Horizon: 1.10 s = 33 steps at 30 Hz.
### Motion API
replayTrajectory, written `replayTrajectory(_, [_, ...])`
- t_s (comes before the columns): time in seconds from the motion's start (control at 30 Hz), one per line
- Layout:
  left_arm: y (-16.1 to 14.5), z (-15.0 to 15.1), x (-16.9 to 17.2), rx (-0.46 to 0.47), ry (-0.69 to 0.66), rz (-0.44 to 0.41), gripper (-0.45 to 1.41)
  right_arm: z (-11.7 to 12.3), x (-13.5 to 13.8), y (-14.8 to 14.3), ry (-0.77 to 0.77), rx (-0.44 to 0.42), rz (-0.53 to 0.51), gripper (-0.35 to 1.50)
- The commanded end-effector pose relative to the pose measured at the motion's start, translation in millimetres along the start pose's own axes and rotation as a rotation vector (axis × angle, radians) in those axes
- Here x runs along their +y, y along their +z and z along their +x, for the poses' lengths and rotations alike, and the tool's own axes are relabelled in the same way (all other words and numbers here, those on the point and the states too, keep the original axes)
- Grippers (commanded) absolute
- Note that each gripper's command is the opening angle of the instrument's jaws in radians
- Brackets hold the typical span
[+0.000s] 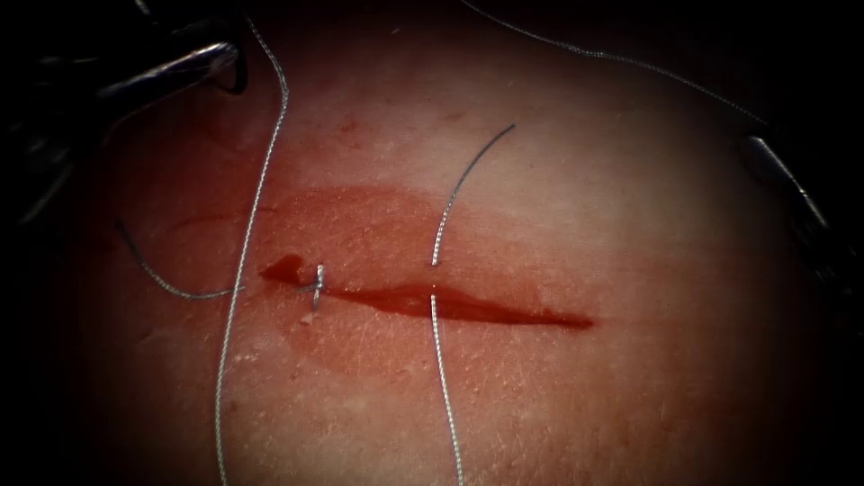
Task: Wound Closure
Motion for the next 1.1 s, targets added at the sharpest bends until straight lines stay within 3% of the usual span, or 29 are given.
replayTrajectory(0.03, [0.3, -1.5, 0.2, -0.010, 0.004, 0.003, -0.43, -2.5, -5.5, 1.9, 0.055, -0.058, 0.028, 1.08])
replayTrajectory(0.07, [0.1, -1.6, 0.2, -0.009, 0.004, 0.004, -0.43, -5.5, -8.7, 2.6, 0.052, -0.120, 0.047, 1.08])
replayTrajectory(0.17, [-0.3, -1.0, -0.2, -0.005, 0.003, 0.006, -0.45, -11.0, -14.6, 3.2, 0.114, -0.204, 0.046, 1.09])
replayTrajectory(0.27, [-0.5, -0.4, -0.6, 0.004, 0.002, 0.008, -0.45, -12.7, -16.9, 3.2, 0.148, -0.241, 0.043, 1.11])
replayTrajectory(0.33, [-0.6, 1.9, -1.3, 0.046, -0.009, 0.013, -0.45, -14.4, -19.6, 2.9, 0.220, -0.294, 0.021, 1.11])
replayTrajectory(0.5, [1.0, 5.1, -1.4, 0.092, 0.014, 0.033, -0.45, -16.1, -20.1, 2.2, 0.224, -0.369, -0.014, 1.06])
replayTrajectory(0.7, [3.3, 6.8, -1.4, 0.103, 0.023, 0.051, -0.45, -17.6, -19.1, 1.9, 0.211, -0.376, -0.015, 1.04])
replayTrajectory(0.73, [3.5, 6.8, -1.5, 0.103, 0.022, 0.059, -0.45, -17.6, -19.2, 1.8, 0.211, -0.376, -0.015, 0.98])
replayTrajectory(0.8, [3.5, 6.6, -1.3, 0.106, 0.018, 0.071, -0.43, -17.6, -19.2, 1.8, 0.211, -0.379, -0.016, 0.66])
replayTrajectory(0.83, [3.5, 6.5, -1.3, 0.107, 0.017, 0.074, -0.42, -17.5, -19.1, 1.8, 0.228, -0.381, -0.018, 0.44])
replayTrajectory(0.9, [3.4, 6.3, -1.3, 0.107, 0.015, 0.084, -0.42, -17.3, -19.0, 1.7, 0.257, -0.391, -0.014, -0.25])
replayTrajectory(0.97, [3.3, 6.3, -1.3, 0.107, 0.015, 0.083, -0.45, -16.9, -19.1, 1.7, 0.263, -0.401, -0.006, -0.35])
replayTrajectory(1.1, [3.3, 6.3, -1.3, 0.107, 0.015, 0.085, -0.45, -16.5, -19.1, 1.6, 0.277, -0.408, -0.004, -0.35])
